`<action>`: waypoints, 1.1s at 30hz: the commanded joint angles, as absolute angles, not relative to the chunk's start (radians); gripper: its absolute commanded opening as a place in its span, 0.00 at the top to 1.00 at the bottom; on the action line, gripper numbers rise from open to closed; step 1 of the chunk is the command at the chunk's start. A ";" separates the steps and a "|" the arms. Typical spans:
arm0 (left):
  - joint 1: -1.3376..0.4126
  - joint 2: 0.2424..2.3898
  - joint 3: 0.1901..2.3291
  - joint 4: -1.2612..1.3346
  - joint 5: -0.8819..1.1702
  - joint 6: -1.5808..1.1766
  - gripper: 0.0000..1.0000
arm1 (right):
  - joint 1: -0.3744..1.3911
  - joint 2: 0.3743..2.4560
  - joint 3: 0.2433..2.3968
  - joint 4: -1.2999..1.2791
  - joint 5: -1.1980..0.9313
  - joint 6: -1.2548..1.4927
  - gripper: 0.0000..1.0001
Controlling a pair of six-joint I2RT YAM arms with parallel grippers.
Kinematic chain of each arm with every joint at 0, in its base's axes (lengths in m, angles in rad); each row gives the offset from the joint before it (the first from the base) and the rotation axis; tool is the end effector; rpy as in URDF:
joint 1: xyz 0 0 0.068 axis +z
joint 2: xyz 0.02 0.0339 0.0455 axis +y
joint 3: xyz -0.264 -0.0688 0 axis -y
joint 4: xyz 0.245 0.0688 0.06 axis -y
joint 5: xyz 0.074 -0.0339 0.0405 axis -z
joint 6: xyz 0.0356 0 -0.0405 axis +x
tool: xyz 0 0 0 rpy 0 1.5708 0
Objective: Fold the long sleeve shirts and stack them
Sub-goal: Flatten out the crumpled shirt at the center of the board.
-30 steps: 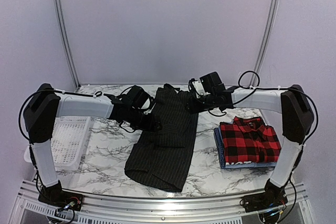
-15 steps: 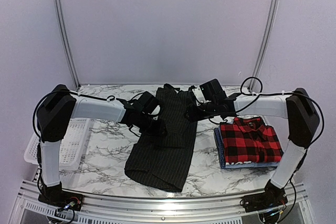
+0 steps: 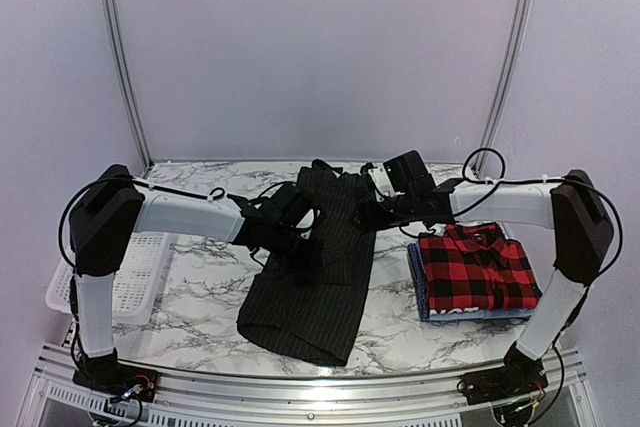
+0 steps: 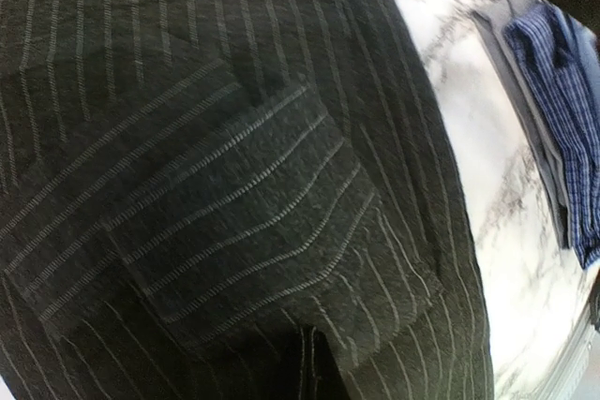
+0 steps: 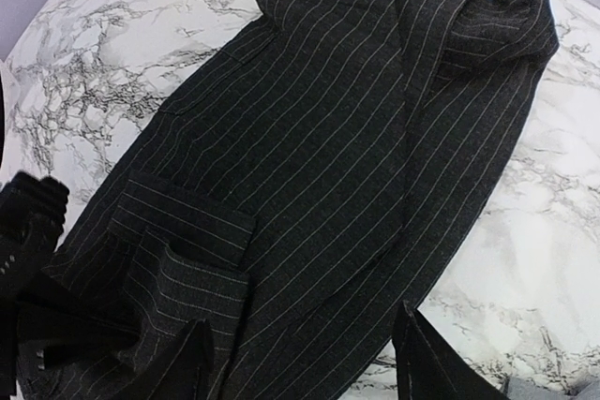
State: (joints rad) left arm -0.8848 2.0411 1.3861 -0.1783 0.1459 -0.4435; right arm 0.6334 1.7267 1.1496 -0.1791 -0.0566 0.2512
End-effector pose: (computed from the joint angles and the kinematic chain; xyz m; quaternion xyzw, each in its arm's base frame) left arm 0.2772 -0.3468 0.1663 0.2292 0.9020 -0.2751 0.2412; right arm 0.3041 0.2258 0.2157 -0.1853 0.8990 0.1930 0.3467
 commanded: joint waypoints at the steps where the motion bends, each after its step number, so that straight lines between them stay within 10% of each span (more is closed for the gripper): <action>1: -0.916 1.956 1.329 -0.151 0.143 -0.431 1.00 | 0.670 1.698 1.134 -0.162 -0.115 0.247 0.35; 17: -0.840 1.794 1.161 -0.162 -0.041 -0.578 0.97 | 0.820 1.990 1.358 -0.241 -0.005 0.316 0.24; 25: -0.781 1.881 1.238 -0.191 -0.020 -0.566 0.81 | 0.859 1.909 1.287 -0.247 0.136 0.371 0.85; 33: -0.774 2.000 1.334 -0.208 -0.010 -0.549 0.59 | 0.896 1.805 1.189 -0.269 0.169 0.385 1.00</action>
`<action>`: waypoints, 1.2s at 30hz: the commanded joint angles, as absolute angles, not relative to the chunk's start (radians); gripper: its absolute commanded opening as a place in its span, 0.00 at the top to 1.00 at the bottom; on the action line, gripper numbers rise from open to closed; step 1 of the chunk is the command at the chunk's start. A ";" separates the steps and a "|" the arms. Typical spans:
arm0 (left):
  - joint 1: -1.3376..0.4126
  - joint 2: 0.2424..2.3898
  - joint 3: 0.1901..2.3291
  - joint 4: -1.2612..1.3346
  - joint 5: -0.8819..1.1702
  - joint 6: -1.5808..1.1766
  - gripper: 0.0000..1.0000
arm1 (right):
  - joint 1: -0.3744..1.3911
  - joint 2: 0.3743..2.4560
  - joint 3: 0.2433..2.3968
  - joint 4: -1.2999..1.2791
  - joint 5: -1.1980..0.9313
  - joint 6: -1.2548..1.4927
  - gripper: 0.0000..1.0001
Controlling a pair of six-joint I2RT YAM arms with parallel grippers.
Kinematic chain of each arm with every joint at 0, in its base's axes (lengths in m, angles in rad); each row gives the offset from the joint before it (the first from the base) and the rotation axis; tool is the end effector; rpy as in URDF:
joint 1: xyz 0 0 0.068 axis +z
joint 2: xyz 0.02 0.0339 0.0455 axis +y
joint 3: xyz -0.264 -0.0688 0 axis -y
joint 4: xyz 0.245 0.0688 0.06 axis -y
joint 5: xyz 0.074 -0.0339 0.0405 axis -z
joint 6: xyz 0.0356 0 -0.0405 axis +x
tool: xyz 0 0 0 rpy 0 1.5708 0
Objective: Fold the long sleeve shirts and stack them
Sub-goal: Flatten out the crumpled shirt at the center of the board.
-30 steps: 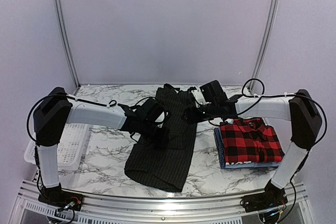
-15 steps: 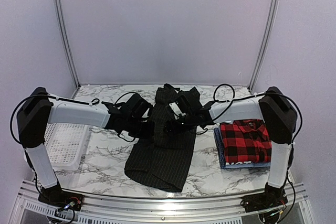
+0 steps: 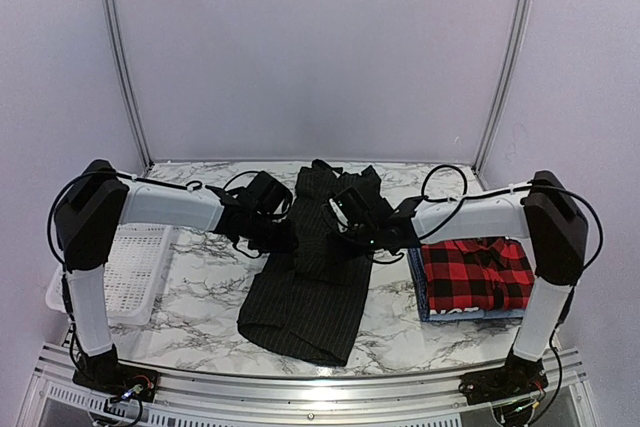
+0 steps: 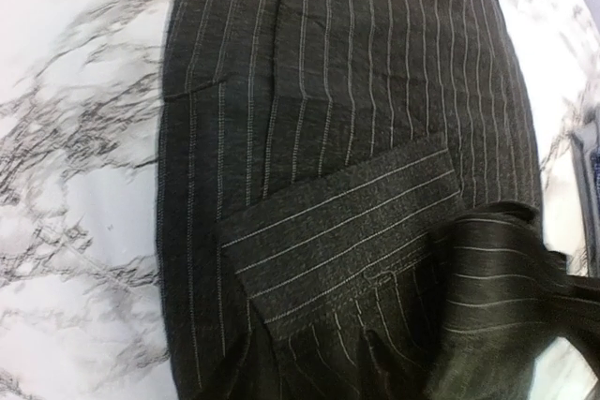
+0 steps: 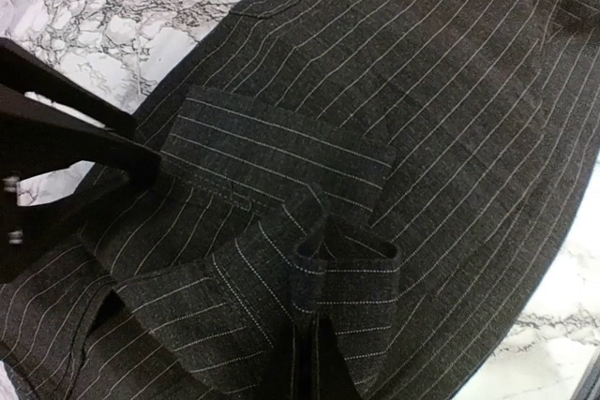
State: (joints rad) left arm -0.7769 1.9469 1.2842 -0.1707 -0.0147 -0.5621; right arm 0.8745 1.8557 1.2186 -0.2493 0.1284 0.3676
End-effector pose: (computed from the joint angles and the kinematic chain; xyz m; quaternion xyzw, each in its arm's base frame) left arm 0.3004 -0.2946 0.1745 0.0974 0.9277 -0.2183 0.2868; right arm 0.2574 0.3008 0.1847 -0.2149 0.9154 0.1457 0.3075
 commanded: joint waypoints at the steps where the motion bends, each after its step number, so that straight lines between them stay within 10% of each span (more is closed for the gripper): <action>1: -0.773 2.010 1.343 -0.209 -0.011 -0.551 0.55 | 0.898 1.798 1.180 -0.269 0.165 0.388 1.00; 13: -0.753 2.113 1.419 -0.231 -0.003 -0.583 0.46 | 0.937 1.801 1.142 -0.255 0.150 0.420 1.00; 24: -0.753 2.081 1.442 -0.232 -0.012 -0.581 0.81 | 0.936 1.802 1.128 -0.262 0.169 0.419 1.00; 36: -0.744 1.919 1.438 -0.238 -0.082 -0.536 0.88 | 0.937 1.802 1.115 -0.285 0.215 0.421 1.00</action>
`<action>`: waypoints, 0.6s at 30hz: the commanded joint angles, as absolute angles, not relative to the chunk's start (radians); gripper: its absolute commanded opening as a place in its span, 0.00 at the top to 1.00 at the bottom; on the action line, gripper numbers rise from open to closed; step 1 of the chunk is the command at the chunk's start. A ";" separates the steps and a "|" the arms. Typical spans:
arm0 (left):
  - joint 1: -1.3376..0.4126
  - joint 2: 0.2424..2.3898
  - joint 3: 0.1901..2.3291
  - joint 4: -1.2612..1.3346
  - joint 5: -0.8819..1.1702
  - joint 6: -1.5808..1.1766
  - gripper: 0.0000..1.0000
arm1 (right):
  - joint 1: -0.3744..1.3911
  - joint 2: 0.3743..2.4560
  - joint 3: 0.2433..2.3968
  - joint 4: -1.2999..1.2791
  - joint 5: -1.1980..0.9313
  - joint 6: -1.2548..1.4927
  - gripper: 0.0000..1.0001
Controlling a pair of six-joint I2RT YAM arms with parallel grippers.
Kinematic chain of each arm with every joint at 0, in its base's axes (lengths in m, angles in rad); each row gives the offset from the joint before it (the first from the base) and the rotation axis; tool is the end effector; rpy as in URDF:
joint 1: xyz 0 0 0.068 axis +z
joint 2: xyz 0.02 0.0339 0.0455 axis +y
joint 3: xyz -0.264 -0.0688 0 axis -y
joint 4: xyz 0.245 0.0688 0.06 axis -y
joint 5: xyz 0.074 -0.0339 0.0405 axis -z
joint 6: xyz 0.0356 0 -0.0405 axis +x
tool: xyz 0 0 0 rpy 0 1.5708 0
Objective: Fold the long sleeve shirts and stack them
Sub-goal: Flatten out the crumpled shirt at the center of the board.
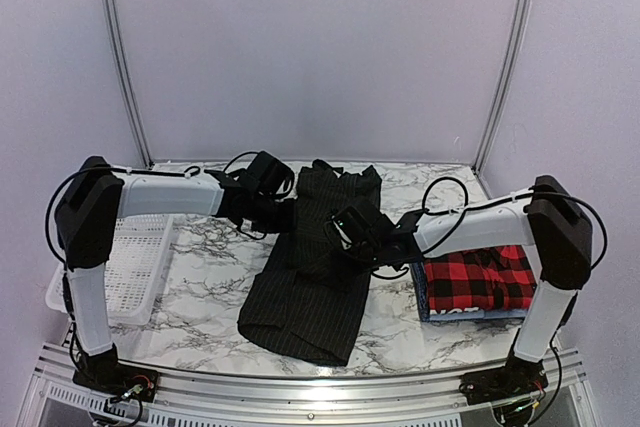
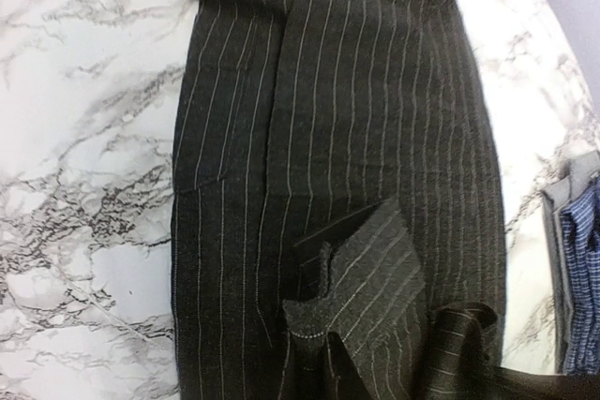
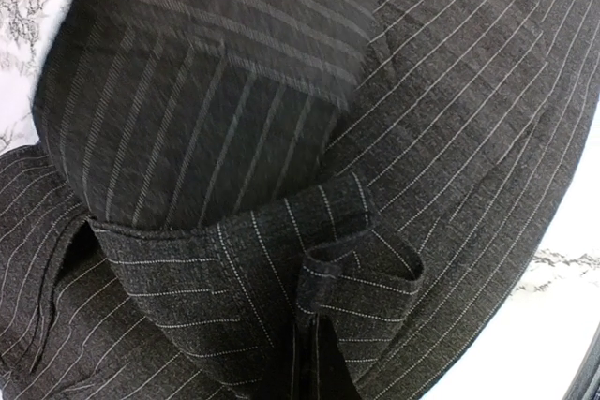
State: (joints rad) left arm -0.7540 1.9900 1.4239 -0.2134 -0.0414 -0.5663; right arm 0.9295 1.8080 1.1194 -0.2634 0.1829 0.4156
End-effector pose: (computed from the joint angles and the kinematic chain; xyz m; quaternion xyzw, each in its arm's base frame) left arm 0.3249 -0.3031 0.1969 0.0785 0.9192 -0.2212 0.3161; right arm 0.2281 0.2947 0.1720 -0.2142 0.9245 0.1209 0.2914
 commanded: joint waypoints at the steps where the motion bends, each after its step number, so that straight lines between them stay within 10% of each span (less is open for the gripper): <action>1: -0.740 1.913 1.439 -0.241 -0.086 -0.535 0.88 | 0.937 1.802 1.114 -0.286 0.216 0.421 1.00; 18: -0.346 1.724 1.507 -0.328 -0.256 -0.457 0.99 | 0.808 1.687 1.154 -0.385 0.328 0.343 1.00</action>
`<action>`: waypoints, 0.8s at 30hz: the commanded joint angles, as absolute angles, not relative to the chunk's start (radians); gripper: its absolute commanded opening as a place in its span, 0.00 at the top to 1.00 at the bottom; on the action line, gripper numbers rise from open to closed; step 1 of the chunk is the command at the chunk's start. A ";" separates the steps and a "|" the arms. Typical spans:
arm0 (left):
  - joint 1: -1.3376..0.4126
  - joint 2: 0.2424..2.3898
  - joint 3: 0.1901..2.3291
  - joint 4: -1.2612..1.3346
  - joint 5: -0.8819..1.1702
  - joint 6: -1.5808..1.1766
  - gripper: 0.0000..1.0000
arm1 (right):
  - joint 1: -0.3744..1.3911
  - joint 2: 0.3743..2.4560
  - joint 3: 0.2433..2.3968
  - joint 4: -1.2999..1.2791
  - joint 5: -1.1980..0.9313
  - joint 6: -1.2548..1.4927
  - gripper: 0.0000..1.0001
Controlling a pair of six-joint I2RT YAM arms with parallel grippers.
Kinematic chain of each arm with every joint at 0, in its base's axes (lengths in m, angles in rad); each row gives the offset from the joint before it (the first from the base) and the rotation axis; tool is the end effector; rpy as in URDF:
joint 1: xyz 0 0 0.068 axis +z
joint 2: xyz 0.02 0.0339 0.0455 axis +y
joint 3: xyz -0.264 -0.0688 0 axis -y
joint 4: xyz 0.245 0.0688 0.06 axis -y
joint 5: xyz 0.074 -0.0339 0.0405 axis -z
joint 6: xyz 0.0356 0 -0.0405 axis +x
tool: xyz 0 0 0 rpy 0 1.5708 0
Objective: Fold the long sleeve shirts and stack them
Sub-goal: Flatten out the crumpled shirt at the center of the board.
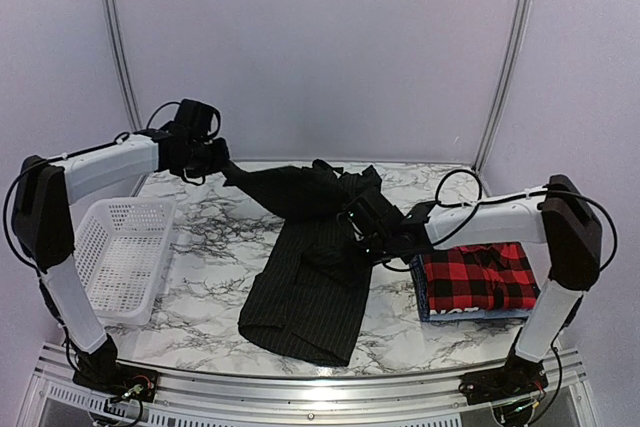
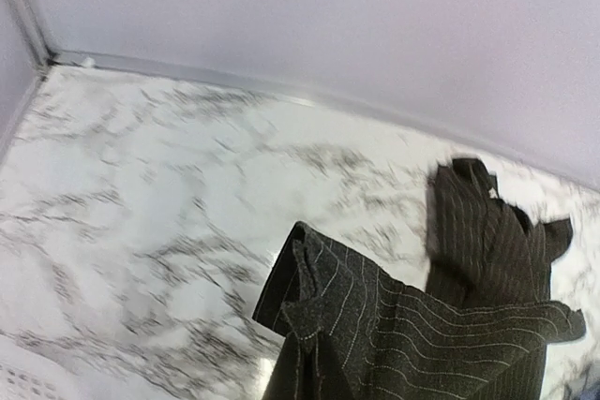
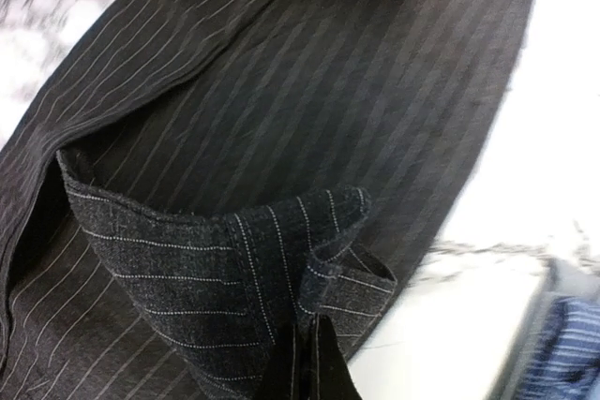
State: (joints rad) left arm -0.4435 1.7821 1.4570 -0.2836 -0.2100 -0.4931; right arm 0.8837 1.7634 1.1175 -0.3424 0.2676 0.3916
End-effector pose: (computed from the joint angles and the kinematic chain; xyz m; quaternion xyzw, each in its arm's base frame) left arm 0.3789 -0.1718 0.2880 -0.0703 0.8802 -0.1248 0.4526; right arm 0.2368 0.2738 0.1826 -0.1941 0.9301 0.0667 0.3047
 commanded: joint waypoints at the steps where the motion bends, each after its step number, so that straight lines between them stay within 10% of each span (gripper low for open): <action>1: -0.321 1.727 1.518 -0.334 -0.255 -0.453 1.00 | 0.783 1.679 1.169 -0.396 0.339 0.328 1.00; 24: -0.013 1.859 1.867 -0.459 -0.251 -0.433 0.99 | 0.191 1.936 1.952 -0.556 0.648 0.078 1.00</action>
